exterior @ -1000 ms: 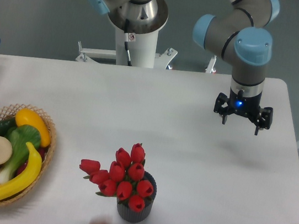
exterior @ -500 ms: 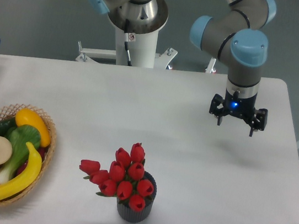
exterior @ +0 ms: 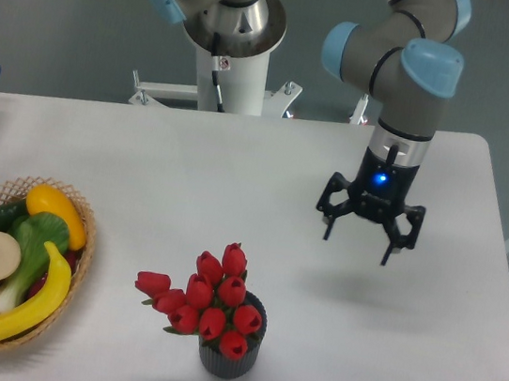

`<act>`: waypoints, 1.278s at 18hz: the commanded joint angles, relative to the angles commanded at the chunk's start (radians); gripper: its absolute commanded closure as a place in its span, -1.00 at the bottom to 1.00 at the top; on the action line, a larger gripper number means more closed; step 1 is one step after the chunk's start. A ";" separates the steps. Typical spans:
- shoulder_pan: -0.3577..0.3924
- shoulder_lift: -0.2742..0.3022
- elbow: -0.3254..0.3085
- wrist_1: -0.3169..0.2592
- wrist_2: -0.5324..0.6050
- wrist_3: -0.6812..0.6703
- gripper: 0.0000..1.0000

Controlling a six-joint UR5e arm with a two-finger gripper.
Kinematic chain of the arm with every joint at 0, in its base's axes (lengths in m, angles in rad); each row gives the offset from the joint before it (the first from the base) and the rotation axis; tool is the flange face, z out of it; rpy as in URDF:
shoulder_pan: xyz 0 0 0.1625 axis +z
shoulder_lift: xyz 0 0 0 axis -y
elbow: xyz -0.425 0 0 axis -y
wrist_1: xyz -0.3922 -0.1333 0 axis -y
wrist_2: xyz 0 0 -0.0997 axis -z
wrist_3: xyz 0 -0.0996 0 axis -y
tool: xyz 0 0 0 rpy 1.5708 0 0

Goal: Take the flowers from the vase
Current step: 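Lower the open gripper around the tulip stems above the vase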

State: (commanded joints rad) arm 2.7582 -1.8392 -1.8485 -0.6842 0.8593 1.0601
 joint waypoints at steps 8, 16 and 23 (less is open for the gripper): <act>-0.061 -0.067 0.047 0.003 -0.213 -0.023 -1.00; -0.114 -0.118 0.083 0.003 -0.286 -0.031 -1.00; -0.132 -0.136 0.106 0.005 -0.345 -0.031 -1.00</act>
State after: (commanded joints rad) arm 2.6262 -1.9757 -1.7427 -0.6796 0.5139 1.0293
